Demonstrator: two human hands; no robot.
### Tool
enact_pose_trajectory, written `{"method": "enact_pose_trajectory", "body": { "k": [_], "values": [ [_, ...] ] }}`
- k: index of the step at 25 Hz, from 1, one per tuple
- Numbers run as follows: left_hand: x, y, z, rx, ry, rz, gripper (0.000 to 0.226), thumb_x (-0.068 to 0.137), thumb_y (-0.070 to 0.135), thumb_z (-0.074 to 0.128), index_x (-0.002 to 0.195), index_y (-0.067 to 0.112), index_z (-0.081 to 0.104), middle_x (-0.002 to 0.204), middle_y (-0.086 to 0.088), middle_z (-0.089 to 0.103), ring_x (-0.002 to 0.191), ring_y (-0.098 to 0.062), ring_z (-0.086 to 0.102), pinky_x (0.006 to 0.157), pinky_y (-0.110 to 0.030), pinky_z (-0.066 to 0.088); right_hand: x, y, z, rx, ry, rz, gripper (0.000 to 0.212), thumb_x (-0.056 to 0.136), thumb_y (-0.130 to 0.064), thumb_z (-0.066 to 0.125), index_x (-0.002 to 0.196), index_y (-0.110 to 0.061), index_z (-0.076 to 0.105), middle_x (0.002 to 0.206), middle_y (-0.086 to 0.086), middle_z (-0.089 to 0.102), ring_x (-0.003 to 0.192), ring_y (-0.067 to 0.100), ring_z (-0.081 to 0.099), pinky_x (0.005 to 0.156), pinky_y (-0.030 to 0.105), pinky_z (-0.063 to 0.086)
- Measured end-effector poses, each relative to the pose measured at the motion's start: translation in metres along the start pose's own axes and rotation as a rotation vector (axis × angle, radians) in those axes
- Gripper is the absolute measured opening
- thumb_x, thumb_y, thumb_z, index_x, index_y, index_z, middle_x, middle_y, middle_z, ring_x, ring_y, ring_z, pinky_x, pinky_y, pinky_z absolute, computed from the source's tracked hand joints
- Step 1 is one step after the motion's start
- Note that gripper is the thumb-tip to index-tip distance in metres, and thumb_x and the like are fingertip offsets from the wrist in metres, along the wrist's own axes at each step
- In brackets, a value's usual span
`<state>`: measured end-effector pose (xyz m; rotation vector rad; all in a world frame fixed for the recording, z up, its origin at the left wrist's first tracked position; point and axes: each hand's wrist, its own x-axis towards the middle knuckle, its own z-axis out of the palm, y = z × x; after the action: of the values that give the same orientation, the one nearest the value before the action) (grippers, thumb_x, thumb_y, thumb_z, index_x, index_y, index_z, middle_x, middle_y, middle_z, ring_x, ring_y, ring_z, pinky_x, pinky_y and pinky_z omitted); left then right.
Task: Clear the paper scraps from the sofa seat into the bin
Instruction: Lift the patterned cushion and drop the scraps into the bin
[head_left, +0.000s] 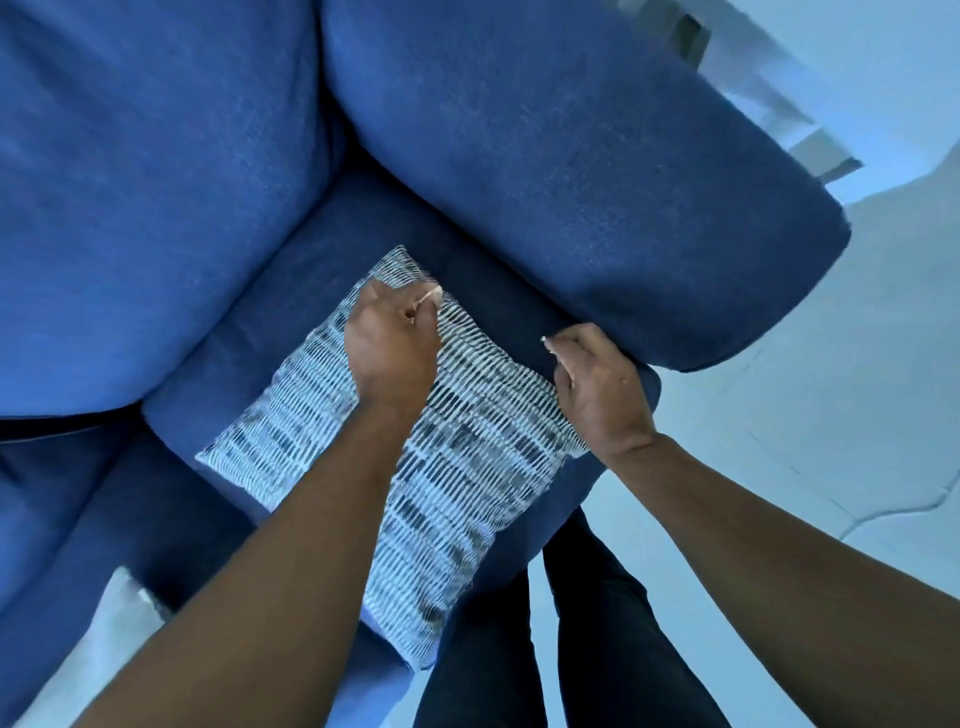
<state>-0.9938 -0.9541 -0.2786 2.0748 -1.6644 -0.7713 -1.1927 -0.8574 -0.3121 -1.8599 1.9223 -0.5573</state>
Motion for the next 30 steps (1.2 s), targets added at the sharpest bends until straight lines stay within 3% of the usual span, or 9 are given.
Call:
{"method": "enact_pose_trajectory", "body": {
  "k": [4, 11, 16, 20, 26, 30],
  "values": [
    [-0.055, 0.016, -0.085, -0.099, 0.081, 0.025, 0.014, 0.092, 0.028, 0.07, 0.102, 0.024, 0.079, 0.081, 0.003, 0.062, 0.071, -0.013, 0.059, 0.067, -0.018, 0.043, -0.01, -0.06, -0.062, 0.049, 0.071, -0.035, 0.031, 0.083, 0.012, 0.06, 0.111, 0.002, 0.07, 0.105, 0.012, 0.065, 0.089, 0.025, 0.066, 0.082, 0.032, 0.057],
    [-0.137, 0.047, -0.186, -0.182, 0.259, -0.01, 0.01, 0.094, 0.026, 0.068, 0.098, 0.023, 0.077, 0.075, 0.004, 0.068, 0.071, -0.014, 0.064, 0.068, -0.032, 0.053, -0.014, -0.143, -0.14, 0.209, 0.146, -0.22, 0.023, 0.093, 0.003, 0.056, 0.107, -0.005, 0.073, 0.1, 0.005, 0.066, 0.084, 0.019, 0.066, 0.075, 0.026, 0.056],
    [-0.199, 0.053, -0.222, -0.228, 0.466, -0.165, 0.01, 0.093, 0.024, 0.068, 0.099, 0.024, 0.077, 0.083, 0.01, 0.071, 0.075, -0.006, 0.065, 0.071, -0.02, 0.051, -0.02, -0.195, -0.172, 0.345, 0.054, -0.442, 0.019, 0.094, 0.004, 0.06, 0.107, -0.003, 0.073, 0.1, 0.007, 0.066, 0.087, 0.016, 0.066, 0.078, 0.021, 0.056],
    [-0.259, 0.057, -0.249, -0.192, 0.681, -0.269, 0.01, 0.089, 0.018, 0.072, 0.093, 0.025, 0.077, 0.078, 0.009, 0.069, 0.071, -0.007, 0.064, 0.066, -0.01, 0.046, -0.028, -0.231, -0.188, 0.418, -0.039, -0.629, 0.018, 0.09, 0.006, 0.065, 0.104, -0.002, 0.073, 0.1, 0.007, 0.065, 0.09, 0.018, 0.066, 0.082, 0.028, 0.057],
    [-0.36, 0.035, -0.27, -0.177, 0.905, -0.532, 0.006, 0.086, 0.021, 0.074, 0.085, 0.027, 0.073, 0.076, 0.008, 0.07, 0.069, -0.007, 0.065, 0.066, -0.032, 0.055, -0.067, -0.298, -0.183, 0.473, -0.19, -0.9, 0.016, 0.087, 0.006, 0.069, 0.1, -0.002, 0.073, 0.097, 0.006, 0.067, 0.09, 0.016, 0.065, 0.088, 0.022, 0.053],
    [-0.428, 0.014, -0.291, -0.183, 1.103, -0.723, 0.01, 0.083, 0.016, 0.076, 0.081, 0.026, 0.077, 0.075, 0.01, 0.072, 0.071, -0.007, 0.065, 0.069, -0.022, 0.05, -0.121, -0.358, -0.16, 0.539, -0.329, -1.075, 0.014, 0.087, 0.006, 0.07, 0.096, -0.004, 0.073, 0.093, 0.004, 0.066, 0.085, 0.013, 0.065, 0.087, 0.019, 0.051]
  ]
}}
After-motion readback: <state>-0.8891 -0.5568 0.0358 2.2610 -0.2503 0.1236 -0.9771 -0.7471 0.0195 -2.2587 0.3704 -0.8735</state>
